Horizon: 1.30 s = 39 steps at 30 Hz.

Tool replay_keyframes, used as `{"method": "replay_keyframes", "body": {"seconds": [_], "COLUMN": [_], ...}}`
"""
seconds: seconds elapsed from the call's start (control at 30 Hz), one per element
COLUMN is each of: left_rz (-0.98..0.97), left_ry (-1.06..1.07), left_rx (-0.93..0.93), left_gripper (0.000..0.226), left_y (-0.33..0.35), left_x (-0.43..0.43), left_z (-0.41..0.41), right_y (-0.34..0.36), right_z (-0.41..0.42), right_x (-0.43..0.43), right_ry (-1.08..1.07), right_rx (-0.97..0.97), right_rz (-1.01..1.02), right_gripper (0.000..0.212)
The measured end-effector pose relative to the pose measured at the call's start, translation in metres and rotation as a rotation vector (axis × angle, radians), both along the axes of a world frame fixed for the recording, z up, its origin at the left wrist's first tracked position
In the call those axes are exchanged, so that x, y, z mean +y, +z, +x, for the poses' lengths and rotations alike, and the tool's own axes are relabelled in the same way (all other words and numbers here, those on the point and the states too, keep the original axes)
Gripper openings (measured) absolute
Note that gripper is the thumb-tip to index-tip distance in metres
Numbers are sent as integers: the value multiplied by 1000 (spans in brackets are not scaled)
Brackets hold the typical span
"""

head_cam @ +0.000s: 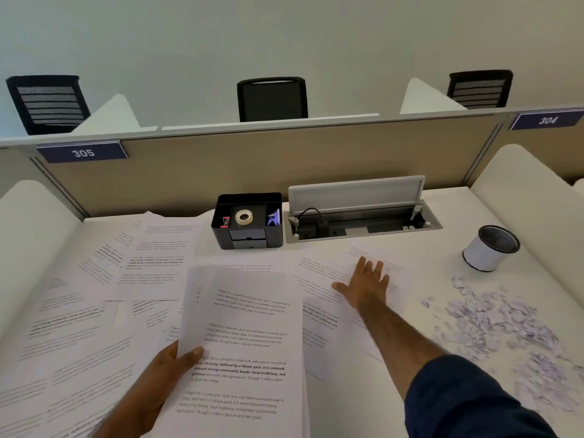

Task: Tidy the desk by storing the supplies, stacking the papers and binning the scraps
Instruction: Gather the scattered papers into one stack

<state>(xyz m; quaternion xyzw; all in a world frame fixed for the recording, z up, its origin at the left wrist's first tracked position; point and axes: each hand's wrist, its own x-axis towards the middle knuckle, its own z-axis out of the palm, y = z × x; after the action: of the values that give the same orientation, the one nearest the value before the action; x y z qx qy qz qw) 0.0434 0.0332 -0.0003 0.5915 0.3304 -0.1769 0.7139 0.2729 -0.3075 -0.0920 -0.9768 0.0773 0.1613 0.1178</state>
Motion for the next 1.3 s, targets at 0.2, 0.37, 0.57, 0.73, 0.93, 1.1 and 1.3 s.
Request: {"method": "replay_keyframes", "body": {"seconds": [0.2,0.37,0.57,0.73,0.93,1.1,1.3], "left_rz": [-15,-11,-36,-32,-97,-119,-134], "left_ry": [4,-17,11,23,26,-15,-54], "left_rx": [25,2,-21,-85,-135,-144,-185], "left_gripper": [40,39,36,34,34,38,39], "left_y": [-2,-6,-11,-9,-7,-4,2], "left_x": [3,6,9,8,0,-9,-26], "left_z": [1,2,5,9,14,18,25], "right_y": [-7,-2,48,153,204,191,136], "right_z": [-9,-17,-30,-52,-56,-53,-77], "right_x": [13,21,17,-4,-61,-67,-1], "right_ry": [-6,-115,-389,-238,-390,-354,-299], "right_rx": [-136,-285,-339,-552,-657,-475,-301], "right_rz": [-28,133,691,763,1290,1431,1264], "right_gripper": [88,67,8,9,8,16,11]}}
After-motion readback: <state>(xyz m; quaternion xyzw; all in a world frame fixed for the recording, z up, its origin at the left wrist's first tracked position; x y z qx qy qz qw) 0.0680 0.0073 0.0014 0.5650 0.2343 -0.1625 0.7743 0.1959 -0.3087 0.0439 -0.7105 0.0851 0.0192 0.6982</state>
